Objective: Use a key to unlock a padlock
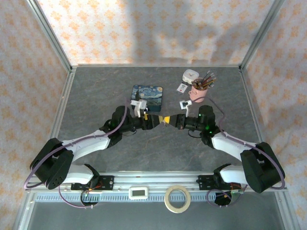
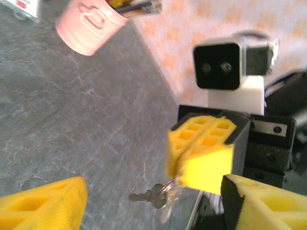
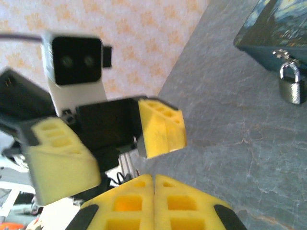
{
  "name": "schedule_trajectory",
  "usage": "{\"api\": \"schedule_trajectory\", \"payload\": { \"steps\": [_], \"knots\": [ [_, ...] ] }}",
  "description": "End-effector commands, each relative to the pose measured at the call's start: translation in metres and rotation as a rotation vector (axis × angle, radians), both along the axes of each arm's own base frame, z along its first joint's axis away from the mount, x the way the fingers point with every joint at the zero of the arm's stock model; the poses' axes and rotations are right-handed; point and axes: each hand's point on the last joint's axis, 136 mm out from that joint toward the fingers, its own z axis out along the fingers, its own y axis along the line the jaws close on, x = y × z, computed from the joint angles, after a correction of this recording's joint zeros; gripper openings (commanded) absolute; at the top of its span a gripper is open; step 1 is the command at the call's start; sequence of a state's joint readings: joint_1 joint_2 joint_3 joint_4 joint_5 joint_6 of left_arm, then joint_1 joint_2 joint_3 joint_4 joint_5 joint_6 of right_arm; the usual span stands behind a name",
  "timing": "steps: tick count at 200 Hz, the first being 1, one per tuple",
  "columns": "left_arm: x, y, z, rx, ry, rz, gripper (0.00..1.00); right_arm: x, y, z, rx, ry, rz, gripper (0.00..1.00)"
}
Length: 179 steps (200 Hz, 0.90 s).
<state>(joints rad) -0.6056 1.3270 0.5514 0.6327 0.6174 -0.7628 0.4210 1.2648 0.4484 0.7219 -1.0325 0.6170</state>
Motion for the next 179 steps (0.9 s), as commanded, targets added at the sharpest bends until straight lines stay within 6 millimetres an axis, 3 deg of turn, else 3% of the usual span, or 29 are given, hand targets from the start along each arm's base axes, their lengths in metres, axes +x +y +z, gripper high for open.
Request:
{"api": "schedule_trajectory", "payload": {
  "steps": [1, 39, 69, 103, 120, 179],
  "knots": [
    [0.013, 0.005, 0.049, -0.23, -0.074, 0.128, 0.7, 0.012, -0.006, 0.034, 0.132, -0.025, -0.123, 0.0],
    [0.012, 0.0, 0.053, -0.265, -0.082, 0.154, 0.63, 0.013, -0.003, 0.037, 0.181, 0.002, -0.177, 0.0],
    [0.014, -0.006, 0.056, -0.275, -0.086, 0.141, 0.5, 0.014, -0.003, 0.038, 0.184, -0.001, -0.192, 0.0],
    [0.016, -0.014, 0.054, -0.285, -0.073, 0.12, 0.49, 0.015, -0.004, 0.042, 0.195, -0.005, -0.194, 0.0],
    [0.016, -0.017, 0.055, -0.298, -0.07, 0.112, 0.43, 0.015, -0.004, 0.041, 0.194, -0.004, -0.195, 0.0],
    [0.016, -0.023, 0.059, -0.306, -0.076, 0.094, 0.0, 0.016, -0.002, 0.037, 0.183, -0.002, -0.196, 0.0]
  ]
}}
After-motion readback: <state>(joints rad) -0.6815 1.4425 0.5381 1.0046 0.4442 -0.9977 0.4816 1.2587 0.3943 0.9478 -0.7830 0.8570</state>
